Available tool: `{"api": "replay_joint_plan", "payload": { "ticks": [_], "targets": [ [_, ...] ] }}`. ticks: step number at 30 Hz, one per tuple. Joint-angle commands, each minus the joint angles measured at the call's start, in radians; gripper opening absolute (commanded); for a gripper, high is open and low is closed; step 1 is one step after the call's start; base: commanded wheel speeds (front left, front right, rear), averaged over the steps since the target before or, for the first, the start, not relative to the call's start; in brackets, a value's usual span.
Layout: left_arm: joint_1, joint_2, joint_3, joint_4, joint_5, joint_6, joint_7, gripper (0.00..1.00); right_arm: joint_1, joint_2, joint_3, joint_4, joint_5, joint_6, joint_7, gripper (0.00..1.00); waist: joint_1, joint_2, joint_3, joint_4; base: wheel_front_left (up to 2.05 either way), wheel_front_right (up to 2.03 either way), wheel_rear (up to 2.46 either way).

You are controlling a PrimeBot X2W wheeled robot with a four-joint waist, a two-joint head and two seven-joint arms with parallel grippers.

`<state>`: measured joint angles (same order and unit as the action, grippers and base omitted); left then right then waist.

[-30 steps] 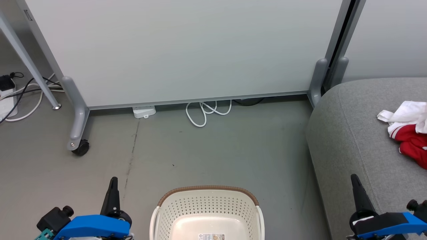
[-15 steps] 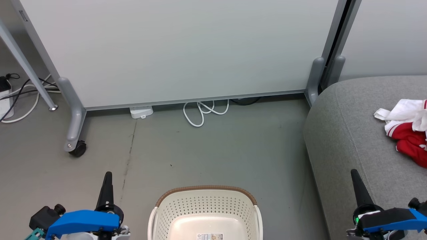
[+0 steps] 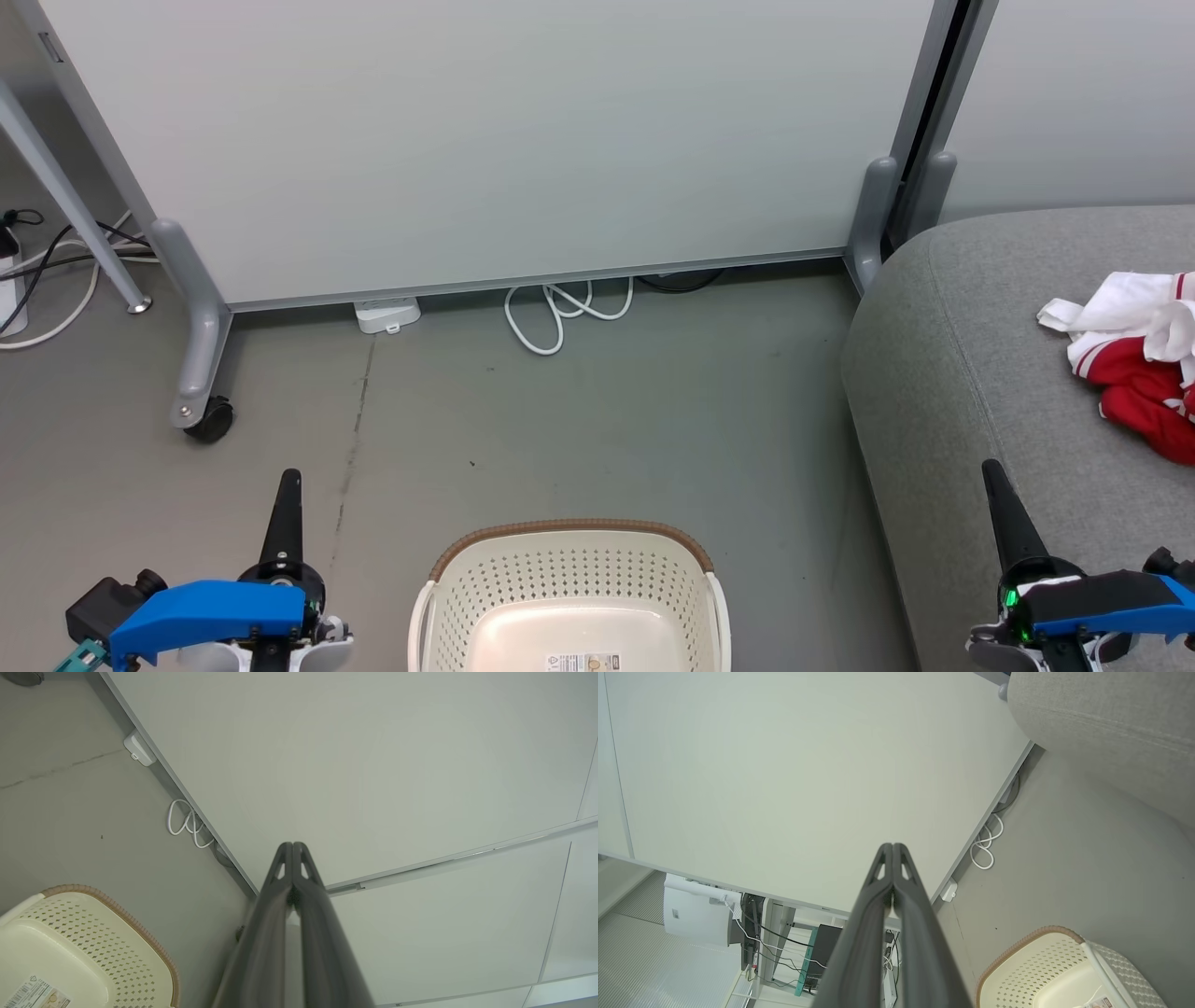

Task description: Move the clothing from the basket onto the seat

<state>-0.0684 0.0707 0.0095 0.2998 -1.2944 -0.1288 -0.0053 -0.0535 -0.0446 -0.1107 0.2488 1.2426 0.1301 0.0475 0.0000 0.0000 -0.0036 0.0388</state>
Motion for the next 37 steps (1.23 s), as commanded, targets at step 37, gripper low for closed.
{"api": "replay_joint_plan", "payload": {
  "ticks": [37],
  "targets": [
    [-0.042,0.001,0.067,-0.050,-0.280,-0.003,0.085,0.00,-0.054,-0.008,-0.004,-0.006,0.305,0.001,0.056,0.00,0.0000,0.0000,0.005,-0.030,0.00,0.00,0.00]
  ]
}}
